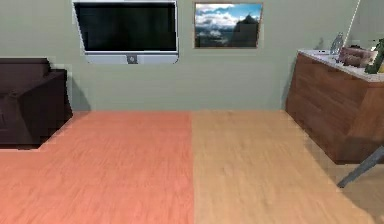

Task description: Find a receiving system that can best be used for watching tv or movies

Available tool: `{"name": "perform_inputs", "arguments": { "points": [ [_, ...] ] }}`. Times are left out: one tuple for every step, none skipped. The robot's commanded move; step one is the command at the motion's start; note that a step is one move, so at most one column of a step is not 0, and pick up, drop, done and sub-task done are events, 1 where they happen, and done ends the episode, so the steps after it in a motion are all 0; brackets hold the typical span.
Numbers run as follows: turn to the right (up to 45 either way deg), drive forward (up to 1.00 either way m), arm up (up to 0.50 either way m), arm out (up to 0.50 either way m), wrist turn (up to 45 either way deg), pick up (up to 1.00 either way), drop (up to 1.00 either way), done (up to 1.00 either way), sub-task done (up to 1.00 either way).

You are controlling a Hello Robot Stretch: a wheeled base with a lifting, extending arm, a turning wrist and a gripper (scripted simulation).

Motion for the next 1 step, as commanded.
{"name": "perform_inputs", "arguments": {
  "points": [
    [9.0,0.00,0.00,0.00,0.0,0.00,0.00,0.00,0.00]
  ]
}}
